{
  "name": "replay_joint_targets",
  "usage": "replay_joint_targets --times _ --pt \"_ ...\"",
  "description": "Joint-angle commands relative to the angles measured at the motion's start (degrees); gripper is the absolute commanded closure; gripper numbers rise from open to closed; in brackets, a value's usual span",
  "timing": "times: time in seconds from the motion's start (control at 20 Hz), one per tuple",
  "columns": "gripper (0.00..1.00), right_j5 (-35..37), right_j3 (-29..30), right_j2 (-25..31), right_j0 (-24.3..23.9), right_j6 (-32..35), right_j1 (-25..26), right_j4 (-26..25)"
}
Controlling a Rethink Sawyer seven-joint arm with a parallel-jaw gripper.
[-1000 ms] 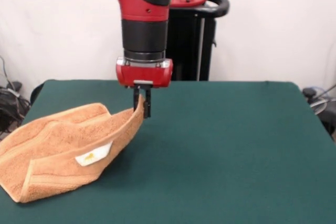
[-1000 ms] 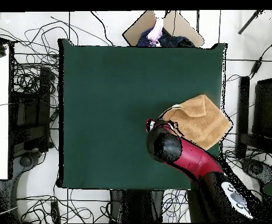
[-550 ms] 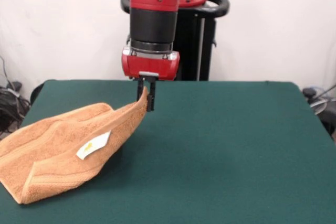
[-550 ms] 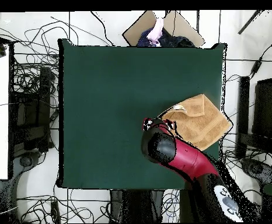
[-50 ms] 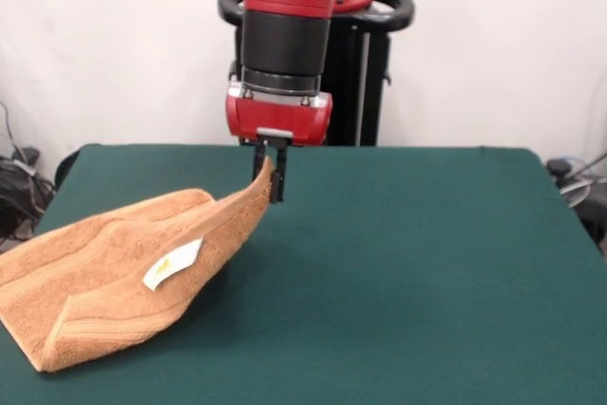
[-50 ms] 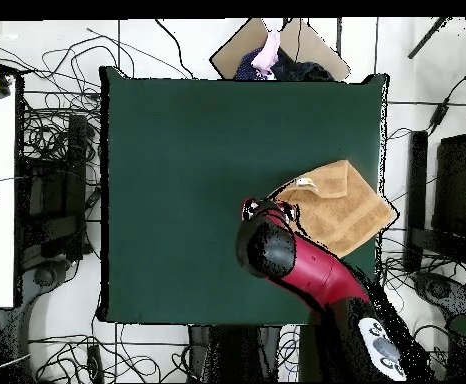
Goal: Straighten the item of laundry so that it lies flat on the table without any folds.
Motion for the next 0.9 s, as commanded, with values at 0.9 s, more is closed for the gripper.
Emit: replay_joint_targets --times 0.9 --pt "1.0 -7.85 6.09 -1.21 6.15 22.73 3.69 10.54"
